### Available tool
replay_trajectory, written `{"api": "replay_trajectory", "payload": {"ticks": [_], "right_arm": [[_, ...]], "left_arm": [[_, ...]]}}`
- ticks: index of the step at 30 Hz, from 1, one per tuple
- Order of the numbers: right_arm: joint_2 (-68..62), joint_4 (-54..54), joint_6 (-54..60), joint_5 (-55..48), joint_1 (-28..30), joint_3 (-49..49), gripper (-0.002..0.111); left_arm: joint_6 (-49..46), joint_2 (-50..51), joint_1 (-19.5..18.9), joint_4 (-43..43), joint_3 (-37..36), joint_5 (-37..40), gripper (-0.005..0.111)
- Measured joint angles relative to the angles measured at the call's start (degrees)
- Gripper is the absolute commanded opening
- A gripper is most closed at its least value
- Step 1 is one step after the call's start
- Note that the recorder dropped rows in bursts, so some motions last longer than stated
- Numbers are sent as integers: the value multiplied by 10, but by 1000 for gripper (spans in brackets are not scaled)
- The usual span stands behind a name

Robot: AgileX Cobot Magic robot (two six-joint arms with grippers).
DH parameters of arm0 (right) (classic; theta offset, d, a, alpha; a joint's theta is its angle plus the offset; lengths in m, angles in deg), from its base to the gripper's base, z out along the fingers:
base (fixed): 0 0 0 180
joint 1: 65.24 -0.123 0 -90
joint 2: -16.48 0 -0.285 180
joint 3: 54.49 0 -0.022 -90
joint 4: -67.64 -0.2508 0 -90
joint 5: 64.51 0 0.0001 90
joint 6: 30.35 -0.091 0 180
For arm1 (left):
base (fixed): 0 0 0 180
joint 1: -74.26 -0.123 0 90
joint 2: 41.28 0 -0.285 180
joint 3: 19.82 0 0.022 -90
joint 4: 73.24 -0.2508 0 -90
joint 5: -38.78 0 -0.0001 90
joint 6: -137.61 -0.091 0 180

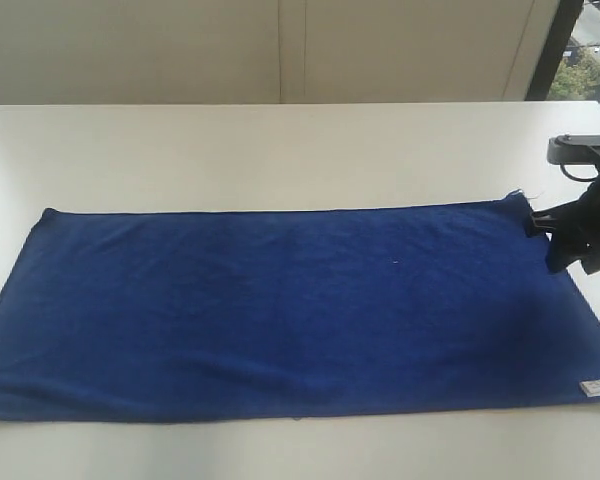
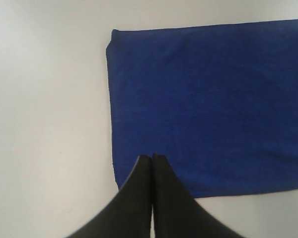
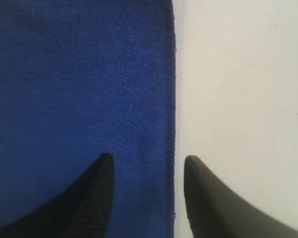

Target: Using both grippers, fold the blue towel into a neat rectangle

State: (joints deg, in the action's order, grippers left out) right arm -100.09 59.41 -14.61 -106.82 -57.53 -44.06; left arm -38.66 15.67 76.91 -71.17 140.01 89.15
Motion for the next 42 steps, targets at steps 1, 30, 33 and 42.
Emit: {"api": "replay_trajectory", "payload": {"ticks": [1, 30, 33, 42], "right_arm": [[-3, 0, 1, 1, 0, 0, 49], [-51, -6, 72, 12, 2, -11, 0], [-51, -6, 53, 14, 2, -11, 0], [-66, 11, 40, -1, 68, -50, 0]], "left_arm": [[0, 0, 0, 0, 0, 0, 0], [0, 0, 0, 0, 0, 0, 0], [0, 0, 0, 0, 0, 0, 0], [0, 0, 0, 0, 0, 0, 0]]}}
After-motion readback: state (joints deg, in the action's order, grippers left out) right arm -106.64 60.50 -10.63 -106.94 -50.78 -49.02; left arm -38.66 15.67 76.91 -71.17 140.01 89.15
